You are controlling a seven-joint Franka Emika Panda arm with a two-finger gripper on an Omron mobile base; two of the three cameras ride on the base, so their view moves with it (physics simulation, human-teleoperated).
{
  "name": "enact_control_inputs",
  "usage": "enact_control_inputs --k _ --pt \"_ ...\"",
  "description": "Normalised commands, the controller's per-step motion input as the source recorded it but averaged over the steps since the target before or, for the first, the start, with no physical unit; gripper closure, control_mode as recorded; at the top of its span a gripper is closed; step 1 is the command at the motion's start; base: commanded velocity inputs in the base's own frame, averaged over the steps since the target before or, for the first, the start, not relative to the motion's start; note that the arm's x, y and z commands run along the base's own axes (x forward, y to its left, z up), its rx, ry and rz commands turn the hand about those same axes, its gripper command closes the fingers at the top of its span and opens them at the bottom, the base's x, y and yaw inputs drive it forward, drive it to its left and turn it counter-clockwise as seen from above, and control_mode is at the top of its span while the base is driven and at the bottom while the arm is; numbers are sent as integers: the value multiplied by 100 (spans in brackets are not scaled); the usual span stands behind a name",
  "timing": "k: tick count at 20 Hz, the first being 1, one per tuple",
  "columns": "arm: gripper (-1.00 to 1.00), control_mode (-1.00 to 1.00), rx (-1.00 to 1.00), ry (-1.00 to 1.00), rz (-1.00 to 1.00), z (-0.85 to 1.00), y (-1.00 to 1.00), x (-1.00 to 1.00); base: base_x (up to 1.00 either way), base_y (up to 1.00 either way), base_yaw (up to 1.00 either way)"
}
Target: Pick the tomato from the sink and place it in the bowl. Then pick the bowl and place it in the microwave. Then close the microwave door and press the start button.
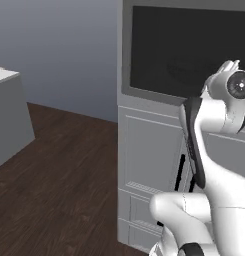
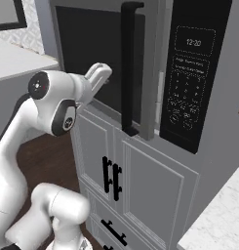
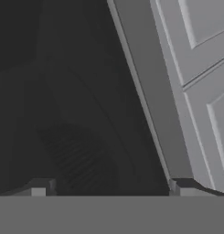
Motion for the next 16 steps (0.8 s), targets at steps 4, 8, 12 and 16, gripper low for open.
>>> enact_control_inputs --k 4,8,12,16 --pt "-100 -100 2 0 0 0 -27 56 0 0 0" --pt "-100 -100 2 0 0 0 -30 65 0 0 0" --pt "-100 -100 0 0 0 -4 -25 73 0 0 0" --pt "-100 -100 2 0 0 -9 4 14 0 0 0"
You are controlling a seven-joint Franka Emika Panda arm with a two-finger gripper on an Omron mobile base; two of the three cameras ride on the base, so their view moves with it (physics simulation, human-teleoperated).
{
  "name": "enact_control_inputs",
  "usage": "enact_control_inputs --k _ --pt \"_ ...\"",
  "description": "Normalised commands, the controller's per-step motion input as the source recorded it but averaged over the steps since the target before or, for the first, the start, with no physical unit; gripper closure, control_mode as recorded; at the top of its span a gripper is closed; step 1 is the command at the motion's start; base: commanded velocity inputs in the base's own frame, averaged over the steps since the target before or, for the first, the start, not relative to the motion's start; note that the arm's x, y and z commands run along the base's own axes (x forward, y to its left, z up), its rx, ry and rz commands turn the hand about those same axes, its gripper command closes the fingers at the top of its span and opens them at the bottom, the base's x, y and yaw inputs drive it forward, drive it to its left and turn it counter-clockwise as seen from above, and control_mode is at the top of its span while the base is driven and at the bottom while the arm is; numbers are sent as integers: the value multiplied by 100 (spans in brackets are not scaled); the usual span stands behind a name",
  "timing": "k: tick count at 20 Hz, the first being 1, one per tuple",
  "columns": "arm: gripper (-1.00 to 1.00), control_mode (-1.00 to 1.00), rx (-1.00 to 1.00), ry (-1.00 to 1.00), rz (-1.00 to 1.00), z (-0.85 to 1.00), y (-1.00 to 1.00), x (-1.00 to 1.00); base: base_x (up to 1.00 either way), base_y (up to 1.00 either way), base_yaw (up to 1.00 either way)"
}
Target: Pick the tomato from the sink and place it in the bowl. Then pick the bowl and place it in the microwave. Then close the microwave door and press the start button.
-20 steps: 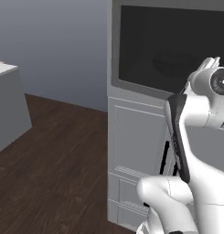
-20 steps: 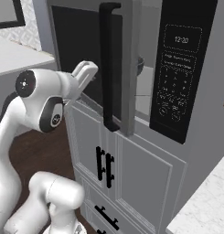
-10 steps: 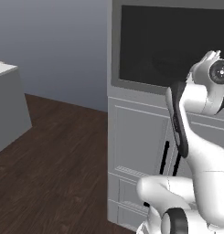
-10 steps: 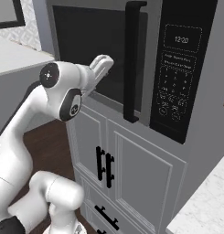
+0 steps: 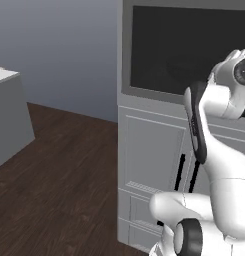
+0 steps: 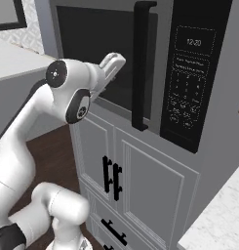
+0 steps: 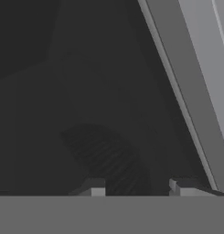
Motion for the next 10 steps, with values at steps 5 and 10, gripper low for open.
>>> enact_control_inputs --k 5,10 --pt "-100 -100 5 -7 -4 1 49 -96 0 0 0" --pt "-100 -100 -14 -2 -1 30 41 -96 0 0 0"
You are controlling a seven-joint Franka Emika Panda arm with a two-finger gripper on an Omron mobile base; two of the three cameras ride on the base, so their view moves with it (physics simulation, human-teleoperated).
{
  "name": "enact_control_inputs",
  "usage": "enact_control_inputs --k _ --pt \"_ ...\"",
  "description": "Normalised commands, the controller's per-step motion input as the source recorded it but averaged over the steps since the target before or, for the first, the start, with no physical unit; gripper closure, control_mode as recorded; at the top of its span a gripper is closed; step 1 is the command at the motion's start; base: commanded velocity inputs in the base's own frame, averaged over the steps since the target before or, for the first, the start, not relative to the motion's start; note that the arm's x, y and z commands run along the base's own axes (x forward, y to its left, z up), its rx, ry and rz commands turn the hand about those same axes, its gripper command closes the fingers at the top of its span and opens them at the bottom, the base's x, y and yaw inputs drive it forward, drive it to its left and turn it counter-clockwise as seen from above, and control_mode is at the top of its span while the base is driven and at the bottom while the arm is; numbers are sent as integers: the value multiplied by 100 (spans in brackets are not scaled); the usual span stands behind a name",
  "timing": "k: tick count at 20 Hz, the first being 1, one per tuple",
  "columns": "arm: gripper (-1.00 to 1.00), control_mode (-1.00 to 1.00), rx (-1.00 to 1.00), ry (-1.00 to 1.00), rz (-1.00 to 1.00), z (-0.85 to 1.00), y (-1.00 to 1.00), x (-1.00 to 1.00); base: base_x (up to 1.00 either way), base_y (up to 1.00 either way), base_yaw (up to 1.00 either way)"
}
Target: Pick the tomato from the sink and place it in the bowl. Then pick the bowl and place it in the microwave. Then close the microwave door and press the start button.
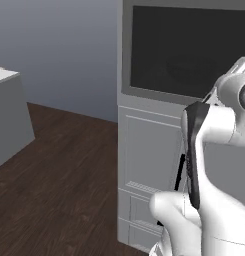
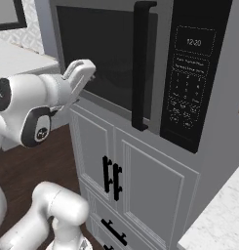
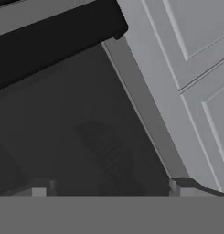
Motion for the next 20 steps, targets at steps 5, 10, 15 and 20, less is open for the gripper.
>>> enact_control_inputs --k 5,10,15,20 --pt "-100 -100 -34 2 3 18 0 -81 0 0 0" --pt "-100 -100 -39 18 5 14 0 -57 0 0 0" --pt "100 -100 -37 19 0 12 0 -55 0 0 0" --pt "100 -100 -21 5 -9 11 -22 -52 0 0 0"
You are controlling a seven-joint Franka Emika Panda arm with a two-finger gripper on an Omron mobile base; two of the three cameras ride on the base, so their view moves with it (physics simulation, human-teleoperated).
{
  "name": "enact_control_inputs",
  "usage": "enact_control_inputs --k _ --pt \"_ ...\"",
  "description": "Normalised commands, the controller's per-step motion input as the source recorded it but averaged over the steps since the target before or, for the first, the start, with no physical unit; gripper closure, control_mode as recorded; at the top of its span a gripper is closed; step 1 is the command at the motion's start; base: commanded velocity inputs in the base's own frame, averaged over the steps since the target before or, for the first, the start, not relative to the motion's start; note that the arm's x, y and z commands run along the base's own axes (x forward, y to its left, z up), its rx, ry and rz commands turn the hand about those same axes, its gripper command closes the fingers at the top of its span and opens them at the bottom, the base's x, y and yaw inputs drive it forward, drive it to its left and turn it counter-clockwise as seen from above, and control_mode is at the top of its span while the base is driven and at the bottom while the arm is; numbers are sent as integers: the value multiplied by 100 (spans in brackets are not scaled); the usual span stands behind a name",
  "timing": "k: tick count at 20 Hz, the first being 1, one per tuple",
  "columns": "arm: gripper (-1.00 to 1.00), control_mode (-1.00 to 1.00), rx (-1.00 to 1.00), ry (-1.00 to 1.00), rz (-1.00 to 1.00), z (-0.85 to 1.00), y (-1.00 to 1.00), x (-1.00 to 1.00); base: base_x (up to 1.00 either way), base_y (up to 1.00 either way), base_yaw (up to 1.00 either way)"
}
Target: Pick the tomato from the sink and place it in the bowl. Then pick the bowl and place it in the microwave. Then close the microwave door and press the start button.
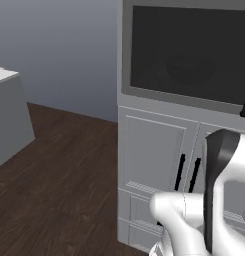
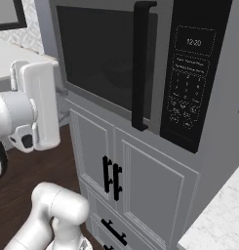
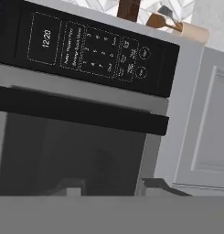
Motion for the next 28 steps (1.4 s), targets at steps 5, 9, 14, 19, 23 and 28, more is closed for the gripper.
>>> enact_control_inputs --k 5,9,14,19,23,28 --pt "100 -100 -16 1 -9 0 -47 -55 0 0 0" --pt "100 -100 -16 0 -10 0 -46 -51 0 0 0" --pt "100 -100 -21 0 -6 0 -42 -30 0 0 0" --pt "100 -100 -30 12 0 0 -36 -5 0 0 0" --pt "100 -100 -3 5 4 -3 -59 -1 0 0 0" --pt "100 -100 0 11 10 -11 -37 -7 0 0 0"
